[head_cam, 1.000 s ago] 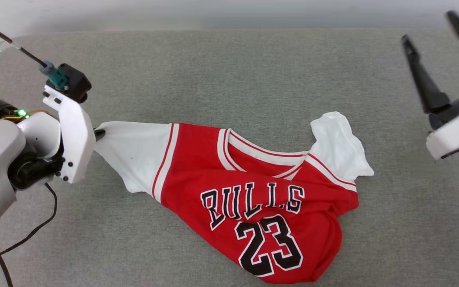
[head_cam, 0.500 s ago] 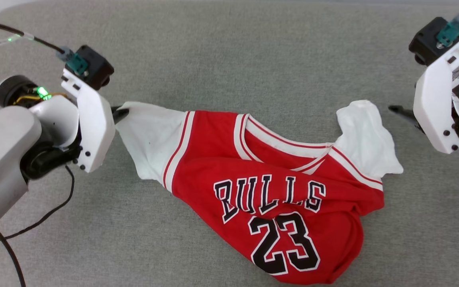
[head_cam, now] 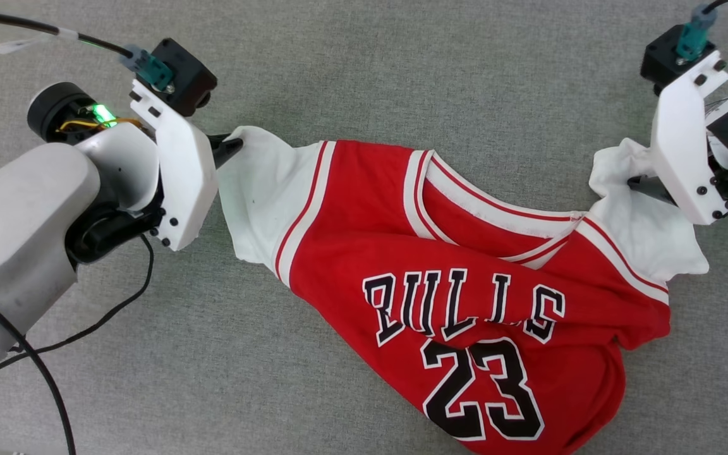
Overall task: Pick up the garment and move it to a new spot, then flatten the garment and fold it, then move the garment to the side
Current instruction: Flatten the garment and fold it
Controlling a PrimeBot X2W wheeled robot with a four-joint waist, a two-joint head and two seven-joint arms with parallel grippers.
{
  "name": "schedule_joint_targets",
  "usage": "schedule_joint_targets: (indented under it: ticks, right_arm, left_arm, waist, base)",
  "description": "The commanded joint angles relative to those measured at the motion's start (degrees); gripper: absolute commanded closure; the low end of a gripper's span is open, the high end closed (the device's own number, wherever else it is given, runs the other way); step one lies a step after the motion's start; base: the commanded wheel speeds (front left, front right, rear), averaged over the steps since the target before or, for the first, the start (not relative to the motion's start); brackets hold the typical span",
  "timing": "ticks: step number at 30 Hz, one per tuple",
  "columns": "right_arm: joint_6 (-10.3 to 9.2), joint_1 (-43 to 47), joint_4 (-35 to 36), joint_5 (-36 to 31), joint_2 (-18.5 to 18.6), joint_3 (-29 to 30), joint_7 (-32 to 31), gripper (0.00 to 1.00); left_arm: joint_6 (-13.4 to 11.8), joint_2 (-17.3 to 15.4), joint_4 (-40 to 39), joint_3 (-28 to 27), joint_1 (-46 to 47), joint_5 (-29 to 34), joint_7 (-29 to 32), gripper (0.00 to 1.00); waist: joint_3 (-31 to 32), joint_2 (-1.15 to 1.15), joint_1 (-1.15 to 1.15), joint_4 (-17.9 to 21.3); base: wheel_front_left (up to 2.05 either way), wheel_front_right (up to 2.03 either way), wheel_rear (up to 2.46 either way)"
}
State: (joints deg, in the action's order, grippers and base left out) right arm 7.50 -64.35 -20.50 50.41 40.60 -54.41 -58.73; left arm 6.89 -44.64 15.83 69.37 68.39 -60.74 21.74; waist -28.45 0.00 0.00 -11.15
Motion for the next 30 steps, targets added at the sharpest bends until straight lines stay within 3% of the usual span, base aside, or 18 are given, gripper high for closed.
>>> schedule_joint_targets:
  ticks: [1, 2, 3, 4, 12, 22, 30]
  right_arm:
    - [-0.02, 3.2, -1.3, 1.3, -1.0, -2.0, 0.6, 0.00]
    - [-0.01, 3.7, -1.2, 2.0, -1.2, -2.7, 1.1, 0.00]
    - [0.00, 3.8, -1.0, 2.4, -1.3, -3.1, 2.0, 0.56]
    - [0.00, 3.4, -1.1, 2.7, -1.3, -3.0, 3.0, 1.00]
    - [-0.02, 0.0, -0.3, 5.7, 1.5, -1.3, 12.0, 1.00]
    - [-0.02, -0.2, 7.1, 9.6, 9.2, 2.0, 23.0, 1.00]
    - [-0.02, -5.7, 8.5, 8.0, 11.1, 5.4, 27.1, 1.00]
  left_arm:
    - [0.2, 0.4, 0.3, 0.1, 0.6, 0.0, -0.4, 1.00]
    - [0.2, 0.6, 0.5, 0.2, 0.6, -0.1, -0.5, 1.00]
    - [0.2, 0.6, 0.8, 0.3, 0.5, -0.2, -0.6, 1.00]
    - [0.3, 0.6, 1.1, 0.4, 0.2, -0.3, -0.7, 1.00]
    - [0.4, -0.1, 2.0, 0.8, -0.8, -0.1, -3.7, 1.00]
    - [0.0, -3.5, -0.9, -2.2, 2.2, 2.8, -12.3, 1.00]
    - [-0.9, -1.8, -1.3, -6.0, 8.5, 4.3, -15.8, 1.00]
  waist:
    - [-0.3, 0.00, 0.00, -0.4]
    - [-0.2, 0.00, 0.00, -0.4]
    - [0.0, 0.00, 0.00, -0.2]
    - [0.3, 0.00, 0.00, 0.0]
    - [6.6, 0.00, 0.00, 1.6]
    - [14.0, 0.00, 0.00, 4.2]
    - [15.2, 0.00, 0.00, 5.8]
  base:
    - [0.00, 0.00, 0.00]
    - [0.00, 0.00, 0.00]
    - [0.00, 0.00, 0.00]
    - [0.00, 0.00, 0.00]
    - [0.00, 0.00, 0.00]
    - [0.00, 0.00, 0.00]
    - [0.00, 0.00, 0.00]
